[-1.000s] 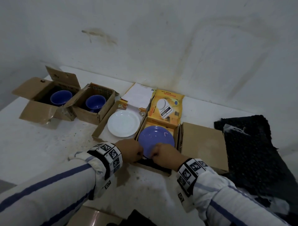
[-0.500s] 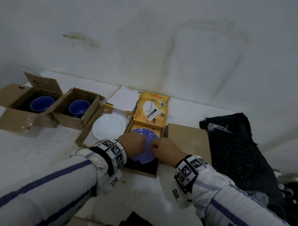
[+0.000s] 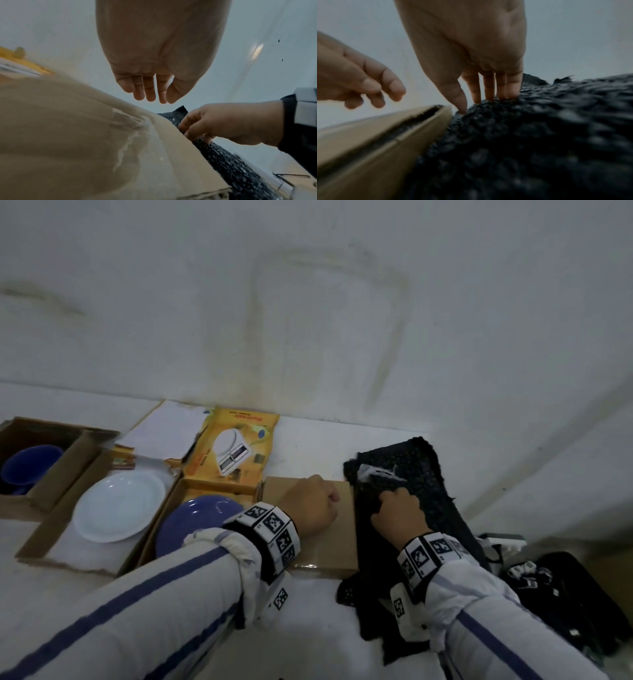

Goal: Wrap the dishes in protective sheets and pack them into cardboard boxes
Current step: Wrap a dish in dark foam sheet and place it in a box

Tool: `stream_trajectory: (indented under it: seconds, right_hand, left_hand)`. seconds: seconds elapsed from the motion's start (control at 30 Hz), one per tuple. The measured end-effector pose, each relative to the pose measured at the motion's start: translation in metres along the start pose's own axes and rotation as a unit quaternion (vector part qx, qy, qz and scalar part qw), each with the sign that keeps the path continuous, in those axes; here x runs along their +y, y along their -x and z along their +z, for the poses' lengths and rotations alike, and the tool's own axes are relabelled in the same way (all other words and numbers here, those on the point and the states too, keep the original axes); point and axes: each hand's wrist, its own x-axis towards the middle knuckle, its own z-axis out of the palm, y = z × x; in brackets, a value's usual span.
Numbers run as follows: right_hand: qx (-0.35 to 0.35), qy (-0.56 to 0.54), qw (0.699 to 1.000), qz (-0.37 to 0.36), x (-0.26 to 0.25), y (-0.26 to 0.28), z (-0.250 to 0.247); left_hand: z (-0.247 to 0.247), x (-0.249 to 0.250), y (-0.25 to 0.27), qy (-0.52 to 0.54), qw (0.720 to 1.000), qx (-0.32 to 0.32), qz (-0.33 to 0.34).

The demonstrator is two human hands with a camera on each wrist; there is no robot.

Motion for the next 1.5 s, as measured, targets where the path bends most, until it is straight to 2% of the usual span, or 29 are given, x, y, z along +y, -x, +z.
stream_trajectory:
  seconds: [0.13,0.23,0.33,0.47,0.57,0.67,0.73,0.83,0.93,1.0,1.1,1.17,1.2,1.33,1.43,1.5]
  right_hand:
    - [0.022,0.065,0.997,-0.047,0.015,-0.003,0.014]
    - [0.044,0.057,0.994,-0.081,0.021,-0.007,0.017]
    - [0.049,0.003,0.995,-0.083,0.027,-0.013,0.013]
    - [0.113,-0.092,0.985,-0.089,0.027,-0.014,-0.009]
    - [0.141,-0.167,0.969,-0.115,0.017,-0.009,-0.031]
    - [0.077,-0.274,0.945,-0.159,-0.001,-0.001,-0.048]
    - [0.051,-0.341,0.922,-0.175,-0.016,0.006,-0.054]
    - [0.012,-0.421,0.889,-0.182,-0.034,0.014,-0.056]
    - [-0.061,-0.409,0.893,-0.177,-0.06,0.013,-0.049]
    - [-0.105,-0.385,0.897,-0.188,-0.083,0.014,-0.043]
    - [-0.163,-0.374,0.886,-0.222,-0.122,0.017,-0.032]
    - [-0.153,-0.359,0.886,-0.249,-0.148,0.018,-0.024]
    - [-0.136,-0.342,0.893,-0.258,-0.161,0.018,-0.019]
    - [-0.066,-0.229,0.935,-0.264,-0.202,0.016,0.0]
    - [-0.027,-0.115,0.955,-0.272,-0.217,0.012,0.013]
    - [-0.009,-0.066,0.962,-0.265,-0.223,0.009,0.019]
  left_hand:
    - [0.014,0.018,-0.02,-0.034,0.999,0.008,0.006]
    - [0.019,0.028,-0.028,-0.044,0.999,0.008,-0.001]
    - [0.021,0.034,-0.035,-0.028,0.999,-0.004,-0.018]
    - [0.024,0.038,-0.039,0.093,0.994,-0.044,-0.044]
    - [0.023,0.046,-0.035,0.238,0.97,-0.055,-0.017]
    - [0.012,0.047,-0.028,0.282,0.959,0.007,-0.012]
    - [0.0,0.039,-0.022,0.251,0.965,0.071,-0.026]
    - [-0.018,0.022,-0.009,0.239,0.963,0.118,-0.037]
    - [-0.033,-0.005,0.009,0.27,0.95,0.131,-0.082]
    - [-0.042,-0.025,0.025,0.333,0.927,0.138,-0.104]
    - [-0.054,-0.053,0.052,0.433,0.879,0.165,-0.115]
    - [-0.059,-0.073,0.065,0.482,0.849,0.177,-0.124]
    - [-0.061,-0.083,0.071,0.486,0.844,0.187,-0.13]
    - [-0.064,-0.119,0.087,0.383,0.886,0.218,-0.144]
    - [-0.059,-0.145,0.09,0.295,0.923,0.19,-0.158]
    - [-0.054,-0.159,0.089,0.179,0.963,0.149,-0.136]
